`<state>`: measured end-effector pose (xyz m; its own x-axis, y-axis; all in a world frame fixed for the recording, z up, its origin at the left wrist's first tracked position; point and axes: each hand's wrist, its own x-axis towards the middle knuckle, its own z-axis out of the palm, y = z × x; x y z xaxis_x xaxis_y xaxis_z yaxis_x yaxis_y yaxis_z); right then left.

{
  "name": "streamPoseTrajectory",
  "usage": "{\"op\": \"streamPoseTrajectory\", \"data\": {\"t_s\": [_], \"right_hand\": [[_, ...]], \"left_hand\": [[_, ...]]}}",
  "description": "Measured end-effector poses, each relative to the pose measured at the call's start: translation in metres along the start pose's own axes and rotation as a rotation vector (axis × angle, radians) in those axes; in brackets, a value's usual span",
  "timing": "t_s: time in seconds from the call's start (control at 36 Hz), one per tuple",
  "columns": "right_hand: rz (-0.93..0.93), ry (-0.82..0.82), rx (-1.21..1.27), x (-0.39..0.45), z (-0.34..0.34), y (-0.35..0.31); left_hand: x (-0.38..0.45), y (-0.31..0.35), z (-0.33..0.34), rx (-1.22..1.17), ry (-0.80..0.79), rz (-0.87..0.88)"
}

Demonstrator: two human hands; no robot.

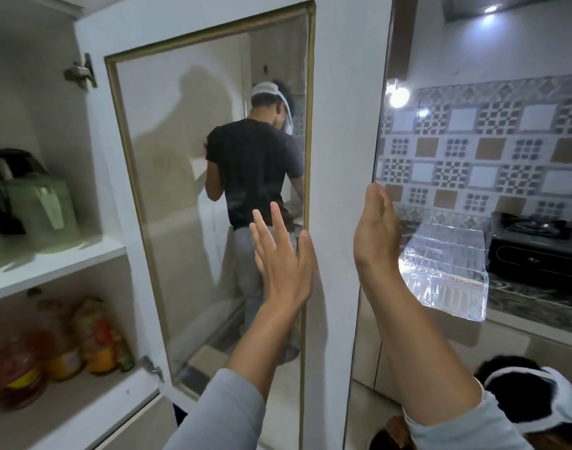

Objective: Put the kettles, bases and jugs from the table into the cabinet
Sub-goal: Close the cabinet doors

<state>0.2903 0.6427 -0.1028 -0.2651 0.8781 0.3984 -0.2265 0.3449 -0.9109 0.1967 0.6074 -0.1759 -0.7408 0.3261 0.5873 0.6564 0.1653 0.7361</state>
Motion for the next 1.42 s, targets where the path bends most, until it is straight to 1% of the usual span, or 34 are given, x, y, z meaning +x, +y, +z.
{"op": "streamPoseTrajectory", "data": {"t_s": [0.17,0.28,0.42,0.53,0.61,0.75,0.81,0.97,1.03,1.11,1.25,1.36,1.42], "right_hand": [[-0.022,-0.074,-0.024,-0.055,-0.003,-0.022],[-0.054,-0.152,-0.041,-0.092,-0.004,-0.041],[-0.07,-0.262,0.017,-0.133,0.001,-0.059],[-0.08,-0.369,-0.01,-0.164,0.011,-0.069],[-0.098,-0.48,0.022,-0.191,0.019,-0.081],[-0.118,-0.655,0.112,-0.233,0.04,-0.094],[-0.129,-0.701,0.111,-0.245,0.05,-0.097],[-0.203,-0.864,0.095,-0.284,0.094,-0.116],[-0.219,-0.929,0.107,-0.297,0.108,-0.122],[-0.288,-0.988,0.109,-0.313,0.129,-0.131],[-0.439,-1.017,0.05,-0.332,0.174,-0.141],[-0.463,-1.099,0.059,-0.35,0.212,-0.142],[-0.487,-1.119,0.051,-0.356,0.225,-0.141]], "left_hand": [[-0.036,0.008,-0.043,0.005,-0.059,-0.036],[-0.058,0.011,-0.074,-0.025,-0.067,-0.047],[-0.084,0.017,-0.111,-0.026,-0.055,-0.048],[-0.102,0.016,-0.149,-0.034,-0.054,-0.014],[-0.119,0.018,-0.181,-0.046,-0.064,-0.005],[-0.144,0.012,-0.236,-0.096,-0.037,-0.032],[-0.151,0.007,-0.254,-0.107,-0.023,-0.05],[-0.172,-0.015,-0.316,-0.176,0.093,-0.095],[-0.177,-0.023,-0.334,-0.161,0.143,-0.102],[-0.18,-0.033,-0.359,-0.069,0.228,-0.124],[-0.179,-0.055,-0.398,0.105,0.426,-0.146],[-0.172,-0.075,-0.426,0.215,0.518,-0.195],[-0.168,-0.083,-0.437,0.244,0.534,-0.223]]}}
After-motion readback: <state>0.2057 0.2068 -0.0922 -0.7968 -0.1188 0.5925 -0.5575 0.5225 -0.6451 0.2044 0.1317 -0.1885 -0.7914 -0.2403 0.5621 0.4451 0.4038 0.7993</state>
